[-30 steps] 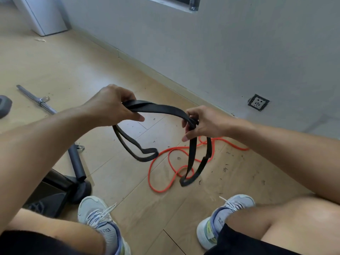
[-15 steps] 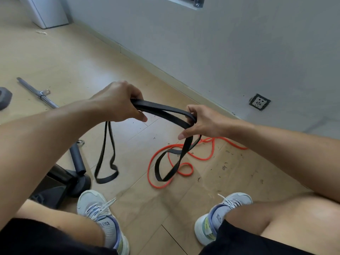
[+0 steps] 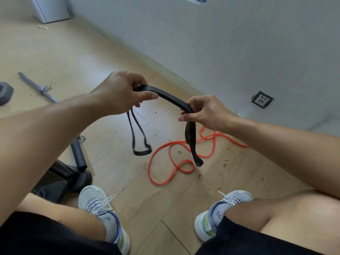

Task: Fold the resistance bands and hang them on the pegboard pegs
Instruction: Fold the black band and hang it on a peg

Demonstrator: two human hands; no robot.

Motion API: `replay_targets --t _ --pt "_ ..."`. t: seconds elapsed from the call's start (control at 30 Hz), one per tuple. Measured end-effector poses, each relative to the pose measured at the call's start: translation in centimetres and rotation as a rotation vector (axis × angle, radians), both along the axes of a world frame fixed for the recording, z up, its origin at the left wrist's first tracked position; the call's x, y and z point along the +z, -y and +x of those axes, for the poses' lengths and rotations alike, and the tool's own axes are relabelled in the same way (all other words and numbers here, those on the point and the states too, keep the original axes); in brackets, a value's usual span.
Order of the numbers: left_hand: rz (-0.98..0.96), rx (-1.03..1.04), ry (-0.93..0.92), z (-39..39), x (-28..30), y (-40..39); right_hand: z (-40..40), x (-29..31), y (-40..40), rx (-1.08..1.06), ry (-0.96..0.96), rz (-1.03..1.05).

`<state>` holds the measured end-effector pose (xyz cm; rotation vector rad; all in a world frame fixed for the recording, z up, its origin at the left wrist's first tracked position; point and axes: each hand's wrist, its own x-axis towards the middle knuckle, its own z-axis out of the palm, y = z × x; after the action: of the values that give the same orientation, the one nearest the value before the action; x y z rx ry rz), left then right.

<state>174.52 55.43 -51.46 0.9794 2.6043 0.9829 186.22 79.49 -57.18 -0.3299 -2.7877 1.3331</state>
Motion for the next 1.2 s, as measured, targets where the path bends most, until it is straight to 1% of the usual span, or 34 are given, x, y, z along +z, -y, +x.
replay_targets --t 0.17,0.3,0.43,0.57,0.67,0.77,1.0,1.1,1.2 --pt "0.077 -0.019 -0.056 0.2 0.1 -0.5 0.1 -0.3 0.1 0.001 -0.006 0.019" --pt "0.128 -0.033 -0.08 0.7 0.3 -1.0 0.3 -0.1 0.2 0.056 0.017 -0.05" --pt "0.193 -0.031 -0.035 1.5 0.7 -1.3 0.1 -0.4 0.5 0.135 0.058 -0.096" --pt "0.24 -0.044 0.008 2.1 1.0 -1.5 0.1 -1.1 1.3 0.134 0.064 -0.119" --pt "0.231 -0.062 -0.009 2.3 1.1 -1.4 0.2 -1.3 2.3 0.151 0.068 -0.099" --pt "0.235 -0.068 -0.016 2.5 1.4 -1.4 0.0 -1.5 3.1 0.168 0.118 -0.067" --pt "0.322 -0.075 0.085 3.4 2.0 -1.9 -0.6 -1.7 5.0 0.253 0.119 -0.09" --pt "0.352 -0.063 0.116 3.5 2.3 -1.9 -0.8 -2.2 5.2 0.171 0.095 -0.051" --pt "0.377 -0.055 0.147 3.6 2.3 -1.8 -0.8 -2.3 5.4 0.132 0.075 -0.034"
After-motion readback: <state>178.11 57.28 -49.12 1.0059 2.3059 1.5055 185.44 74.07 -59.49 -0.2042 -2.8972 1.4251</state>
